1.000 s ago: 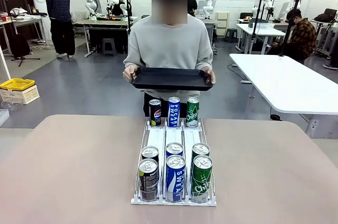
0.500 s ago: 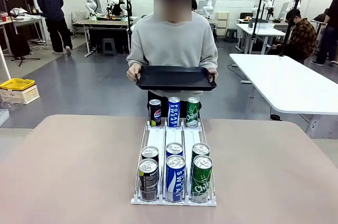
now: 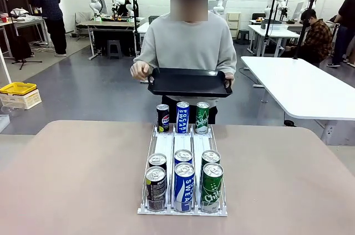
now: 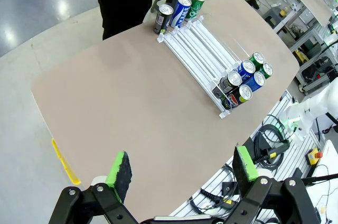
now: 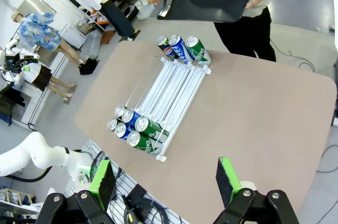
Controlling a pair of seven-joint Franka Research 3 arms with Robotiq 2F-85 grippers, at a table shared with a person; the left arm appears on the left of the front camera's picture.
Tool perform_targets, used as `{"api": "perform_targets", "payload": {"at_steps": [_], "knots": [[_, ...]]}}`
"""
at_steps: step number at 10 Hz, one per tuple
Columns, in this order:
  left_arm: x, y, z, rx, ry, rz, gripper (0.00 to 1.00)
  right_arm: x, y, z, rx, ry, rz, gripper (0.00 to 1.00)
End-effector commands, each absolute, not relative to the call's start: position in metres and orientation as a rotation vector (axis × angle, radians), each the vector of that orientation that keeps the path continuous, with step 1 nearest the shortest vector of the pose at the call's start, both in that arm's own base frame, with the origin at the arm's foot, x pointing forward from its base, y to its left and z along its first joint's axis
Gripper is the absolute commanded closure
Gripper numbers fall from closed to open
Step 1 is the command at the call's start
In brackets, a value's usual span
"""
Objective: Retrieve and hand over the desired beverage to the person.
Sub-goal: Pick up a can of the same type that the person held from the Automatic Can Dispenser.
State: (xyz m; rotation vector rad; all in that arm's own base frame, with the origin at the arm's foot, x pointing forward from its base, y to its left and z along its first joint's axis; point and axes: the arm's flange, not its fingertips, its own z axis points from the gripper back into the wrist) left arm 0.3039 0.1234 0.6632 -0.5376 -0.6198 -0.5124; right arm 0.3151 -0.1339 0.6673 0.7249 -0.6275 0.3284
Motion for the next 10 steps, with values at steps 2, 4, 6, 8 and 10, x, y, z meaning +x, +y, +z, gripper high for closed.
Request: {"api": "perform_targets", "payload": {"at_steps": [2,4,6,8,10], "knots": [[0.304,0.123,0.664,-0.551,-0.633,-0.524,0.0,0.316,-0.134,0.668,0.751,-0.643,0.349,0.0],[0.317,0.077,0.677,-0.403,-0.511,-0.484,0.0,0.316,-0.134,0.668,0.751,-0.643,0.349,0.0],[0.339,-0.023,0.688,-0.258,-0.35,-0.572,0.0,0.316,-0.134,0.668,0.751,-0.643,0.349,0.0],[0.35,-0.043,0.681,-0.257,-0.315,-0.573,0.0,0.316,-0.134,0.668,0.751,-0.643,0.349,0.0],[0.346,-0.035,0.671,-0.229,-0.316,-0.49,0.0,0.316,-0.134,0.668,0.751,-0.643,0.349,0.0]]}}
